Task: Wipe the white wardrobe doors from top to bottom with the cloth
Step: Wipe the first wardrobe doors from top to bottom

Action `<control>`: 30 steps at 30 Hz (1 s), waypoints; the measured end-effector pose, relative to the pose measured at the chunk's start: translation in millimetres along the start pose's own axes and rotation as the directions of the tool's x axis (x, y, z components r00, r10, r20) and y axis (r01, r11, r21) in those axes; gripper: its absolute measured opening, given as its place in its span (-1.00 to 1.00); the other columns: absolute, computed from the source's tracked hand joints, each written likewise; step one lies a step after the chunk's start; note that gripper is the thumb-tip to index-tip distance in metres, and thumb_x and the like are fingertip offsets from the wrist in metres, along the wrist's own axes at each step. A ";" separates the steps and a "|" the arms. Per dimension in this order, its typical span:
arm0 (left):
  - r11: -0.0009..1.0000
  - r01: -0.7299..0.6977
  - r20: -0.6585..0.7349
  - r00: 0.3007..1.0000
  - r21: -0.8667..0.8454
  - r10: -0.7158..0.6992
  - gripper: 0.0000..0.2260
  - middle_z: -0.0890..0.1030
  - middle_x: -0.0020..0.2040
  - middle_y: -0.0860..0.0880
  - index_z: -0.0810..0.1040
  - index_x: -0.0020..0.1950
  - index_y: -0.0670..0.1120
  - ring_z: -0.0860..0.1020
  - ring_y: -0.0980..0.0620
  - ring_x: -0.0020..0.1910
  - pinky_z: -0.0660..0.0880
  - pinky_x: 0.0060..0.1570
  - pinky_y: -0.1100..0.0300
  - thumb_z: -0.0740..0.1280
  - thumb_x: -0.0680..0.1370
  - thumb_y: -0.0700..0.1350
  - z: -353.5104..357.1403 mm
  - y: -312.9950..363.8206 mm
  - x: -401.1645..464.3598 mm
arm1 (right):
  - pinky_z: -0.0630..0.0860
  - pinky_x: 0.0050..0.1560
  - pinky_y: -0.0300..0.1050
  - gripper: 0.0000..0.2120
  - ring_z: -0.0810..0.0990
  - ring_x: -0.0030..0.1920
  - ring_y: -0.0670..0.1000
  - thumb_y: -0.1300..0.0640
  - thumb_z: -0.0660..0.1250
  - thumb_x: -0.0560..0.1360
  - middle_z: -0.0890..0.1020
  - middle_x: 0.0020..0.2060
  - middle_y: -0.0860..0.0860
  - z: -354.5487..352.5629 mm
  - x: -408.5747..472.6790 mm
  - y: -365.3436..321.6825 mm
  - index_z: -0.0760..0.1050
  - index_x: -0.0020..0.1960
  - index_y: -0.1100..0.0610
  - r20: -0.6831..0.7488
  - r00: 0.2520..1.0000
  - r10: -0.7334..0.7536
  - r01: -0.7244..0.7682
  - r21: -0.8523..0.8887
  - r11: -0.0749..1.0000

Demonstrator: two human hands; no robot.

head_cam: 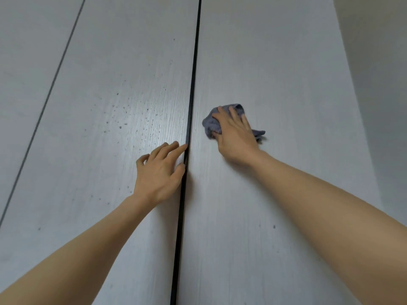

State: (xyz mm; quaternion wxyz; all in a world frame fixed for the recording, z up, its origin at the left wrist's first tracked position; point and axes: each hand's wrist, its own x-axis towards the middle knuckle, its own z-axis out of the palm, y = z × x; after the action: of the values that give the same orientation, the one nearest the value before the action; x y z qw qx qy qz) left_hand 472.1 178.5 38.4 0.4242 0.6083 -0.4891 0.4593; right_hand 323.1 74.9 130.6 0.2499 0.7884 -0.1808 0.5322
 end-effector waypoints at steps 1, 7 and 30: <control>1.000 0.002 0.017 1.000 -0.008 -0.002 -0.33 0.24 0.47 0.18 0.28 0.44 0.19 0.11 0.18 0.46 -0.01 0.36 0.04 -0.18 0.37 0.23 -4.3 -2.3 2.4 | -0.25 0.47 -0.02 -0.47 -0.15 0.52 0.02 0.16 0.10 0.59 -0.01 0.53 -0.03 -2.2 12.8 -4.8 0.04 0.52 0.06 0.008 1.000 0.022 -0.022 -0.001 1.000; 1.000 -0.024 0.038 0.999 0.001 0.024 -0.46 0.22 0.48 0.17 0.36 0.41 0.13 0.11 0.19 0.47 -0.01 0.36 0.05 -0.09 0.47 0.14 -14.8 -9.9 9.0 | -0.27 0.48 -0.05 -0.54 -0.10 0.52 0.00 0.05 0.03 0.59 0.09 0.52 -0.04 14.3 -4.5 -27.1 0.18 0.48 0.04 0.007 0.985 -0.172 0.172 -0.039 0.984; 0.994 -0.004 0.019 1.000 0.113 0.001 -0.52 0.18 0.51 -0.16 0.21 0.50 -0.11 0.08 -0.18 0.50 0.00 0.38 -0.26 -0.07 0.61 0.02 44.7 -9.1 -135.7 | -0.03 0.42 0.16 -0.34 0.18 0.43 0.25 0.37 0.30 0.34 0.31 0.42 0.18 64.6 -205.0 -10.9 0.32 0.42 0.10 0.009 0.972 -0.234 0.231 -0.198 0.953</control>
State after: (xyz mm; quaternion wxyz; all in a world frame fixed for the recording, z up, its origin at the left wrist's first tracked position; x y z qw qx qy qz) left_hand 474.0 164.7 -104.1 0.3838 0.6351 -0.4671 0.4808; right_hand 302.1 49.8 -82.1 0.3889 0.7717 -0.1370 0.4843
